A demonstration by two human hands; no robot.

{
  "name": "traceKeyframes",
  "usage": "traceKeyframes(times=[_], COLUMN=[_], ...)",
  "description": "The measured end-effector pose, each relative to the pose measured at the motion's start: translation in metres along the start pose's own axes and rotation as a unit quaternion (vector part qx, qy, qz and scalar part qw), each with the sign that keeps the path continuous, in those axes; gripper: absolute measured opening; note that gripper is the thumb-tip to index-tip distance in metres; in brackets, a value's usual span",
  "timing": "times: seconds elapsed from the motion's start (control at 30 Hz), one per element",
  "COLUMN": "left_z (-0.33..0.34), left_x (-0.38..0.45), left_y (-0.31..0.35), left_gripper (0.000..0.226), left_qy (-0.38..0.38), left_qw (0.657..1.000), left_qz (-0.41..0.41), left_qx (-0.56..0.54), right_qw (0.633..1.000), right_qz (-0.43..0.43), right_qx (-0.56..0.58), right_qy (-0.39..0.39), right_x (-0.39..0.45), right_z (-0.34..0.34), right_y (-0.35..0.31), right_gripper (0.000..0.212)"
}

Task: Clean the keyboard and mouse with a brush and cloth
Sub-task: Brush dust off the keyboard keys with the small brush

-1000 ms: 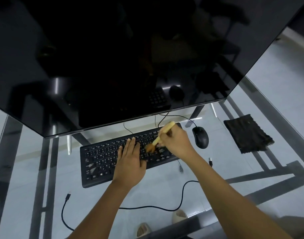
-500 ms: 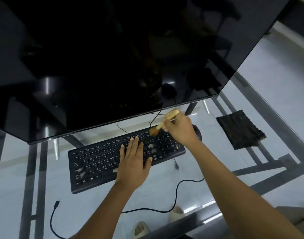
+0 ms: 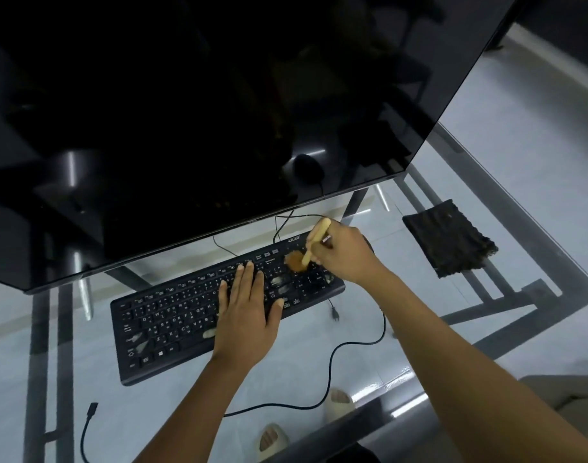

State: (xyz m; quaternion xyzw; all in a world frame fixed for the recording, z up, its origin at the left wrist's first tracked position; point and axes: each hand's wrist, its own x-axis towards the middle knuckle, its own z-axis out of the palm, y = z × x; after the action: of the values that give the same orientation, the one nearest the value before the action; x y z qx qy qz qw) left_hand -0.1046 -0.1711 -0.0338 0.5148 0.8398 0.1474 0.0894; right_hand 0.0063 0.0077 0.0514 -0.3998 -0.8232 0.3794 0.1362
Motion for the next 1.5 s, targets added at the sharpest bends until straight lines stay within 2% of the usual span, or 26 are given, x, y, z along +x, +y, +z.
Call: traceKeyframes(times=[0.07,0.1,0.17,0.2,0.23,0.3,0.37,0.4,0.43,0.53,0.63,0.67,0.73,0.77,0.87,0.93,0.97,1.07,1.17,1.2,1.27,1.3,1.4,1.47,1.5], left_z=[0.000,-0.001,-0.002,-0.002,-0.002,-0.003,-0.005,-0.008,-0.012,-0.014,-0.016,-0.016,-0.016,-0.016,-0.016,-0.017,-0.017,-0.017,-0.018,-0.019,-0.021,-0.023,-0.027,-0.030,-0.031], left_x=[0.000,0.001,0.002,0.002,0.002,0.001,0.002,0.000,-0.002,-0.001,0.002,0.003,0.002,0.001,-0.001,-0.001,-0.001,-0.002,-0.004,-0.005,-0.009,-0.012,-0.026,-0.039,-0.045], left_y=[0.002,0.002,0.003,0.002,0.002,0.001,0.001,-0.004,-0.010,-0.013,-0.009,-0.008,-0.008,-0.009,-0.009,-0.010,-0.010,-0.012,-0.014,-0.015,-0.021,-0.026,-0.043,-0.058,-0.064], left_gripper=[0.071,0.071,0.072,0.072,0.071,0.072,0.072,0.072,0.073,0.075,0.077,0.078,0.080,0.081,0.081,0.081,0.081,0.081,0.081,0.080,0.077,0.075,0.069,0.063,0.057], left_qy=[-0.002,-0.003,-0.002,-0.003,-0.004,-0.005,-0.009,-0.008,-0.009,-0.033,-0.044,-0.046,-0.054,-0.058,-0.060,-0.064,-0.065,-0.065,-0.064,-0.057,-0.033,-0.016,0.045,0.093,0.120], left_qw=[1.000,1.000,1.000,1.000,1.000,1.000,1.000,1.000,1.000,0.999,0.998,0.998,0.998,0.998,0.998,0.997,0.997,0.998,0.998,0.998,0.999,0.999,0.996,0.988,0.981], left_qz=[-0.004,-0.006,-0.008,-0.008,-0.008,-0.009,-0.006,-0.008,-0.008,0.007,0.018,0.020,0.017,0.016,0.022,0.025,0.025,0.027,0.018,0.011,-0.005,-0.017,-0.055,-0.086,-0.110], left_qx=[-0.001,-0.003,-0.009,-0.012,-0.012,-0.017,-0.022,-0.024,-0.025,-0.024,-0.028,-0.028,-0.025,-0.026,-0.022,-0.018,-0.015,-0.002,-0.001,-0.005,-0.019,-0.028,-0.062,-0.086,-0.102], right_qw=[0.997,0.996,0.999,0.998,0.997,0.999,0.998,0.993,0.990,0.999,0.999,0.998,0.996,0.995,0.999,0.994,0.993,0.999,0.996,0.996,0.997,0.997,0.997,0.994,0.993], right_qz=[-0.001,-0.001,0.009,0.005,0.000,0.000,-0.008,-0.024,-0.032,-0.016,-0.010,-0.011,-0.008,-0.001,-0.001,0.009,0.019,0.008,-0.027,-0.027,-0.019,-0.027,-0.016,0.007,0.001], right_qx=[0.002,0.016,0.027,-0.013,-0.040,-0.041,-0.028,-0.056,-0.085,-0.048,-0.042,-0.055,-0.047,-0.031,-0.038,-0.015,0.005,0.031,0.037,0.059,0.068,0.046,0.070,0.091,0.062], right_qy=[0.079,0.083,-0.023,-0.063,-0.061,-0.002,-0.056,-0.099,-0.106,0.013,-0.027,-0.009,0.082,0.092,0.039,0.105,0.113,0.013,0.071,0.061,-0.032,-0.048,0.021,-0.053,-0.097], right_x=[0.002,0.003,0.002,0.001,0.000,-0.002,-0.004,-0.006,-0.007,-0.004,0.001,0.004,0.010,0.012,0.012,0.015,0.017,0.015,0.011,0.010,0.005,0.003,0.002,0.003,0.002], right_z=[-0.004,-0.006,-0.008,-0.006,-0.006,-0.009,-0.010,-0.007,-0.004,-0.007,-0.010,-0.010,-0.009,-0.008,-0.002,-0.001,0.000,0.015,0.031,0.037,0.050,0.057,0.064,0.065,0.065], right_y=[0.001,0.001,0.000,0.000,0.000,0.001,0.005,0.001,-0.004,-0.001,0.000,-0.001,-0.003,-0.003,-0.006,-0.008,-0.008,-0.019,-0.034,-0.039,-0.047,-0.050,-0.056,-0.060,-0.062], right_gripper=[0.008,0.007,0.005,0.005,0.005,0.005,0.004,0.005,0.006,0.005,0.006,0.007,0.007,0.008,0.007,0.007,0.006,0.004,0.009,0.007,0.006,0.007,0.005,0.007,0.007])
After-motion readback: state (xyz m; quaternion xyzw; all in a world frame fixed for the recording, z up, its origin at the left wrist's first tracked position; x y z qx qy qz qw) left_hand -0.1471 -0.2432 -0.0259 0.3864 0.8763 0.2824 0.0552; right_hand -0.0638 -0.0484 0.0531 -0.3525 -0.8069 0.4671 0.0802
